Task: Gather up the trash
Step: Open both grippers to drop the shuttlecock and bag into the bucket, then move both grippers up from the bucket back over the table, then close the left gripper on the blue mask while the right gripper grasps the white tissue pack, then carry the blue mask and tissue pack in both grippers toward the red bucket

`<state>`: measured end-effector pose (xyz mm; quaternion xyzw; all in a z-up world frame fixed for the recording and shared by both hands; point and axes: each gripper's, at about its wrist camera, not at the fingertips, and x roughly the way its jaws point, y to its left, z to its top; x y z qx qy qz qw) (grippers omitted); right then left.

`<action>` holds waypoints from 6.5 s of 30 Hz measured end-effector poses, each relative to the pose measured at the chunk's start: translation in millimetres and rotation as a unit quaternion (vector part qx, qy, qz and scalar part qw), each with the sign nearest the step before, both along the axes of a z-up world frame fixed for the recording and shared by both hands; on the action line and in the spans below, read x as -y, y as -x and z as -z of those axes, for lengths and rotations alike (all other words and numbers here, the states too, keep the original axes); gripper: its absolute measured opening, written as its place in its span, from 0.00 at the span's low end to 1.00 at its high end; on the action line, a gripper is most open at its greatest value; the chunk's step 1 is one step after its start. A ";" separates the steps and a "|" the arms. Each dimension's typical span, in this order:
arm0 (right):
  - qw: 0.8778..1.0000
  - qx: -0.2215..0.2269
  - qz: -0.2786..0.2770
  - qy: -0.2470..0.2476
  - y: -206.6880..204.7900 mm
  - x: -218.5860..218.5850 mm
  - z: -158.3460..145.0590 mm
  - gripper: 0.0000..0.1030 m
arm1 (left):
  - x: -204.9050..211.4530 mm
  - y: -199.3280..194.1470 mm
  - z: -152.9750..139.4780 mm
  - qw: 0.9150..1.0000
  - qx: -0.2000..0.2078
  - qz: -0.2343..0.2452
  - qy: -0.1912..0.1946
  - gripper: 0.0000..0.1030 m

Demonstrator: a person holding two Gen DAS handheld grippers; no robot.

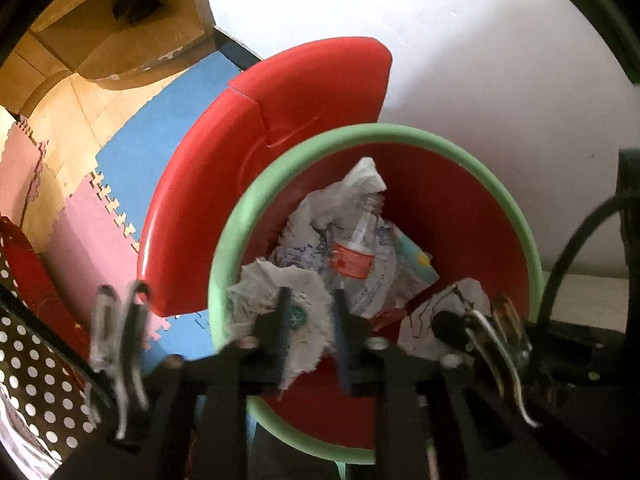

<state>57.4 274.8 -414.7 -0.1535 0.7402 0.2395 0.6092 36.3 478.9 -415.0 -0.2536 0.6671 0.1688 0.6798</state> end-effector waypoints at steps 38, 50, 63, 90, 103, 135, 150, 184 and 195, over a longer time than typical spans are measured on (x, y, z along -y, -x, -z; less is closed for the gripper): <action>0.994 0.058 0.047 -0.075 33.9 8.3 -95.9 0.82 | -39.6 68.3 -113.5 0.995 0.008 -0.041 -0.087 0.68; 0.989 0.085 0.057 -0.103 34.3 8.2 -162.7 0.82 | -55.5 67.1 -152.5 0.984 -0.029 -0.118 -0.128 0.68; 0.965 0.156 -0.064 -0.202 88.8 36.7 -254.6 0.82 | 8.5 106.0 -263.9 0.985 0.081 -0.055 -0.142 0.68; 0.922 0.236 0.026 -0.306 104.4 266.5 -401.8 0.82 | 157.6 24.3 -426.2 0.967 0.226 0.041 -0.114 0.68; 0.908 0.284 0.110 -0.288 126.3 414.1 -416.1 0.82 | 295.7 -14.9 -445.7 0.942 0.257 0.175 -0.126 0.68; 0.868 0.385 0.225 -0.217 138.8 580.8 -399.1 0.82 | 538.0 -53.5 -379.9 0.884 0.258 0.378 -0.091 0.68; 0.821 0.399 0.376 -0.163 145.4 693.7 -366.2 0.82 | 609.6 -57.2 -351.6 0.843 0.278 0.460 -0.027 0.68; 0.823 0.397 0.378 -0.151 155.6 692.1 -385.3 0.07 | 547.4 -43.0 -368.8 0.842 0.261 0.463 -0.093 0.12; 0.829 0.446 0.280 -0.191 162.9 639.1 -442.8 0.07 | 506.8 -22.9 -384.1 0.857 0.278 0.421 -0.110 0.12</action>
